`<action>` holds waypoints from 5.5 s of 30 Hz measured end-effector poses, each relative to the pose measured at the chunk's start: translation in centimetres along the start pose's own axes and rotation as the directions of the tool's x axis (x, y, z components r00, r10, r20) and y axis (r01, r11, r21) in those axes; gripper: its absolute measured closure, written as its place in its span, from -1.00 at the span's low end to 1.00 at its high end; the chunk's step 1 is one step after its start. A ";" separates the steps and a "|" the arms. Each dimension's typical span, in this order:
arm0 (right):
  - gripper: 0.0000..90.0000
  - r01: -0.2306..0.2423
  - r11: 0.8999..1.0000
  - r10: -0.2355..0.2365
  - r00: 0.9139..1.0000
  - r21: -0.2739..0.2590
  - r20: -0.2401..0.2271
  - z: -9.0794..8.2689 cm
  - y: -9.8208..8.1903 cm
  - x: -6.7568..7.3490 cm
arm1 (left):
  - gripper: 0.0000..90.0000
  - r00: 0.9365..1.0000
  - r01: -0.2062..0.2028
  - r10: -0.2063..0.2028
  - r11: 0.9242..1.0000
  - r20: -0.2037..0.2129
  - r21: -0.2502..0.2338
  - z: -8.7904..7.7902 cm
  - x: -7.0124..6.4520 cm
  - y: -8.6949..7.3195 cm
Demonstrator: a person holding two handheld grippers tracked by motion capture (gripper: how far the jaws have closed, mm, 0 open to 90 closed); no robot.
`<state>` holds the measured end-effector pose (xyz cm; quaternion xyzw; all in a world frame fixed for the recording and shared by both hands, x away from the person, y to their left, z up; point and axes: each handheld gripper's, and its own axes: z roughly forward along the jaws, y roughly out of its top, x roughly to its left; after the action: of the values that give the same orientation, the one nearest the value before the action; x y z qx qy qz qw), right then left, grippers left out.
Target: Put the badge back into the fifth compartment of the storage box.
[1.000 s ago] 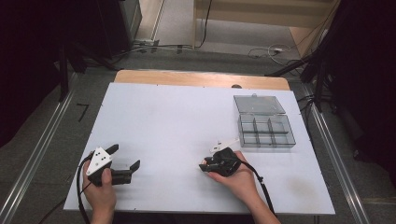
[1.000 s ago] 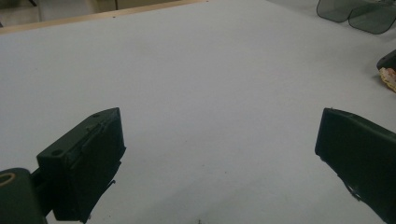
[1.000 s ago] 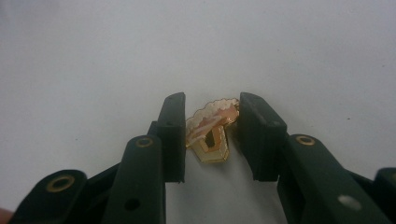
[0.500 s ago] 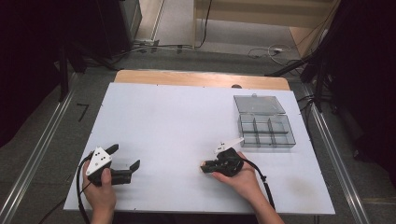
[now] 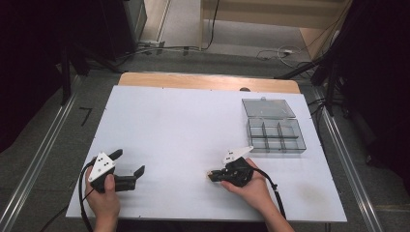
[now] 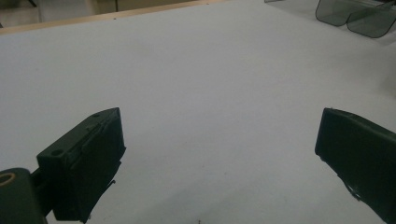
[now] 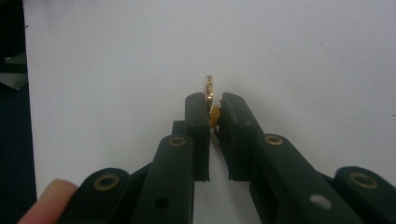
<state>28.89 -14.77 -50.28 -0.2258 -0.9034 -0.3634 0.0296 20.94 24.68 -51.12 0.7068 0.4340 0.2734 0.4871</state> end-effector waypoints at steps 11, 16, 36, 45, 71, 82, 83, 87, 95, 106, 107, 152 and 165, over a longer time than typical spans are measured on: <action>0.78 0.014 1.000 -0.014 0.999 -0.004 0.038 -0.3 0.1 0.3 | -0.95 1.000 0.001 -0.001 1.000 0.000 -0.002 0.0 0.0 0.0; 0.78 0.016 1.000 -0.015 0.999 -0.020 0.044 -0.7 0.2 0.2 | -0.95 1.000 0.000 0.000 1.000 0.000 -0.001 0.0 0.0 0.0; 0.78 0.020 0.998 -0.015 0.997 -0.065 0.070 -2.2 0.7 -0.1 | -0.95 1.000 0.002 -0.002 1.000 0.001 -0.002 0.0 0.0 0.0; 0.78 0.021 0.996 -0.013 0.996 -0.092 0.083 -3.2 0.9 -0.4 | -0.95 1.000 0.001 -0.001 1.000 0.002 -0.002 0.0 0.0 0.0; 0.78 -0.009 0.990 0.027 0.992 -0.141 0.127 -5.5 0.8 -1.5 | -0.95 1.000 0.001 -0.001 1.000 0.002 -0.001 0.0 0.0 0.0; 0.78 -0.019 0.986 0.044 0.988 -0.168 0.145 -6.5 0.7 -2.0 | -0.95 1.000 0.001 -0.001 1.000 0.001 -0.001 0.0 0.0 0.0; 0.78 -0.021 0.986 0.046 0.988 -0.168 0.146 -6.6 0.6 -2.1 | -0.95 1.000 0.001 -0.001 1.000 0.001 0.000 0.0 0.0 0.0; 0.78 -0.023 0.984 0.050 0.987 -0.175 0.152 -6.9 0.6 -2.3 | -0.95 1.000 0.001 -0.001 1.000 0.001 -0.001 0.0 0.0 0.0; 0.78 -0.032 0.982 0.063 0.984 -0.185 0.165 -7.4 0.5 -2.6 | -0.95 1.000 0.000 0.000 1.000 0.001 0.000 0.0 0.0 0.0; 0.78 -0.042 0.978 0.080 0.980 -0.202 0.181 -8.1 0.2 -3.0 | -0.95 1.000 0.002 -0.002 1.000 0.000 -0.001 0.0 0.0 0.0; 0.78 -0.042 0.978 0.080 0.980 -0.203 0.183 -8.1 0.2 -3.0 | -0.95 1.000 0.000 0.000 1.000 0.001 0.000 0.0 0.0 0.0; 0.78 -0.086 0.963 0.149 0.959 -0.255 0.240 -10.0 -0.8 -4.6 | -0.95 1.000 0.001 -0.001 1.000 0.001 0.001 0.0 0.0 0.0; 0.78 -0.101 0.959 0.171 0.952 -0.265 0.253 -10.4 -1.1 -5.0 | -0.95 1.000 0.001 -0.001 1.000 0.002 0.000 0.0 0.0 0.0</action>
<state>31.78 -24.36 -44.41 -0.3379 -0.8282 -0.4362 -0.0986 20.91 24.65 -51.13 0.7069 0.4340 0.2723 0.4876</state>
